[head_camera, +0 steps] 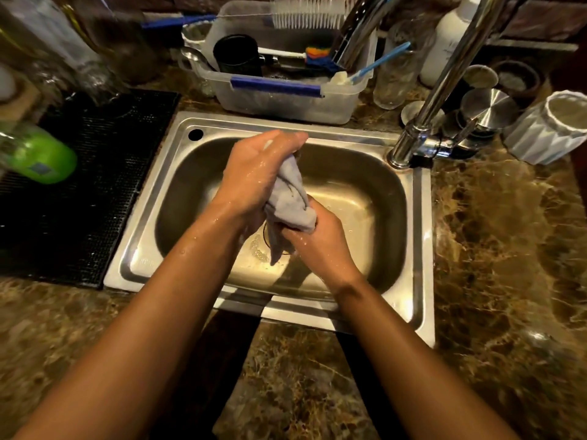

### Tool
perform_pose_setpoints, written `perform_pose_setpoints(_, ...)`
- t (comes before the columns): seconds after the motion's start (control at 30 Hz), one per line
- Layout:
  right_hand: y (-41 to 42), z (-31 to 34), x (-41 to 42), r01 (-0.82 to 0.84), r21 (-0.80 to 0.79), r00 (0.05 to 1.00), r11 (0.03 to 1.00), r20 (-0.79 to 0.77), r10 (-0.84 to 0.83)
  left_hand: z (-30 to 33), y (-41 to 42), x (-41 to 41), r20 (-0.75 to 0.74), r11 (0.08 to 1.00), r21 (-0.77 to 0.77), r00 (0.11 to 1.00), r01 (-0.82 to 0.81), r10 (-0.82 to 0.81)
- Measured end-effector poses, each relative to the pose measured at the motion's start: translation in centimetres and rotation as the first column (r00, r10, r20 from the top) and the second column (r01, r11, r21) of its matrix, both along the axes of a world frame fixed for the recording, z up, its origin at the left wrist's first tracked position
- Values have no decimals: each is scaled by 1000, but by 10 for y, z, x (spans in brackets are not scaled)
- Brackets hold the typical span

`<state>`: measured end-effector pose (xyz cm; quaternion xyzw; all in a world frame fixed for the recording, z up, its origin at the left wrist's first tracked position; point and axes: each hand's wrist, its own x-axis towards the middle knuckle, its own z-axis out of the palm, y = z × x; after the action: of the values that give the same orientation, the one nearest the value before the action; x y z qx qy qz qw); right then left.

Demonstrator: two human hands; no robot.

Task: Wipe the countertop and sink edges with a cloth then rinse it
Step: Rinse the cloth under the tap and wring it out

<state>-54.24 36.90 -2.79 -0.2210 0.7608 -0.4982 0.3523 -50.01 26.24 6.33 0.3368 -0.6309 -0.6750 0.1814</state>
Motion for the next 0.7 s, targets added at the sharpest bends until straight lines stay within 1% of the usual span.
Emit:
perform_pose_setpoints(0.07,-3,3,0,77,-70,994,995,82,-71,-7,-1,2,-55,992,105,995,-76,82)
perform_pose_setpoints(0.13,3,6,-1,130,-161,988,978,99,-115,-18,-7,5,-44,972,166,984,-164,174)
perform_pose_setpoints(0.2,10,9,-9,93,-187,994,978,73,-81,-33,-14,11,14,950,207,972,-233,235)
perform_pose_setpoints(0.3,19,16,-24,-46,-96,999,994,-20,44,-54,-19,17,95,925,254,959,-283,267)
perform_pose_setpoints(0.37,24,22,-30,-72,-116,997,991,2,73,-63,-20,19,121,926,240,955,-292,270)
perform_pose_setpoints(0.4,25,27,-31,-60,-156,997,986,42,67,-67,-20,19,128,935,222,959,-277,254)
perform_pose_setpoints(0.47,24,35,-33,12,-242,993,970,116,16,-71,-18,18,156,962,188,973,-199,171)
perform_pose_setpoints(0.53,20,43,-35,112,-332,985,937,161,-61,-75,-12,17,202,985,159,979,-71,38)
perform_pose_setpoints(0.6,15,49,-36,235,-421,954,876,271,-126,-78,-5,15,218,983,164,969,82,-117)
perform_pose_setpoints(0.67,11,54,-36,312,-408,920,858,357,-164,-79,-1,10,216,971,141,952,191,-219)
perform_pose_setpoints(0.7,10,56,-36,329,-390,909,860,377,-177,-77,0,8,196,967,150,953,204,-231)
